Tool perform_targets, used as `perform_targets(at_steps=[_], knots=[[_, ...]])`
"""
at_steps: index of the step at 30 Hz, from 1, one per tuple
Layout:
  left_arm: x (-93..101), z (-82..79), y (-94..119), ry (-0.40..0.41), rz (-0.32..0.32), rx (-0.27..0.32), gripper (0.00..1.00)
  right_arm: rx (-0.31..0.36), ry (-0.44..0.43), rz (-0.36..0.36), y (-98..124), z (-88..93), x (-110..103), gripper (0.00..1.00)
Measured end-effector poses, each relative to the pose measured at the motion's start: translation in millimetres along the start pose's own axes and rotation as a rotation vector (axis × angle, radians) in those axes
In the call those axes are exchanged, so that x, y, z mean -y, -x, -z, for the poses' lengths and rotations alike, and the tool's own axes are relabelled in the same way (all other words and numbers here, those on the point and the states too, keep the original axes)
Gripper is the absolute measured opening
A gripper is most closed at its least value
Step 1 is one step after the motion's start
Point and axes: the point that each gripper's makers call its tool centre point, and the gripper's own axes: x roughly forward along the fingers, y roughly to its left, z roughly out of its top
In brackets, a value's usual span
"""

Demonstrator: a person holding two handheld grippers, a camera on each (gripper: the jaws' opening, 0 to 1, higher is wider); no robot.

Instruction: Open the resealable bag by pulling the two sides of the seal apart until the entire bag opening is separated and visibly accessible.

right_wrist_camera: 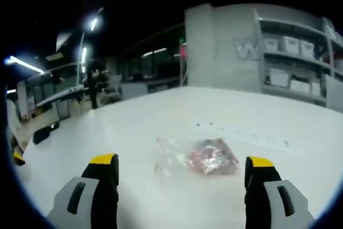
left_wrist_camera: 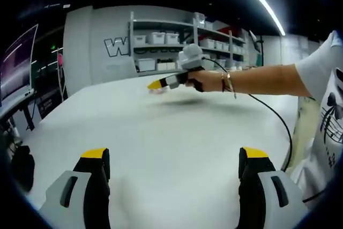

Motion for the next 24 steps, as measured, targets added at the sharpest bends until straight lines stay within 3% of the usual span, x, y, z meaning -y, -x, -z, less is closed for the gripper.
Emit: perform_targets(at_steps=[24], knots=[[7.2,-2.7,6,-0.017,-0.004,0.005,0.99,0.07,-0.038,-0.023,44,-3.8,-10,0.98]])
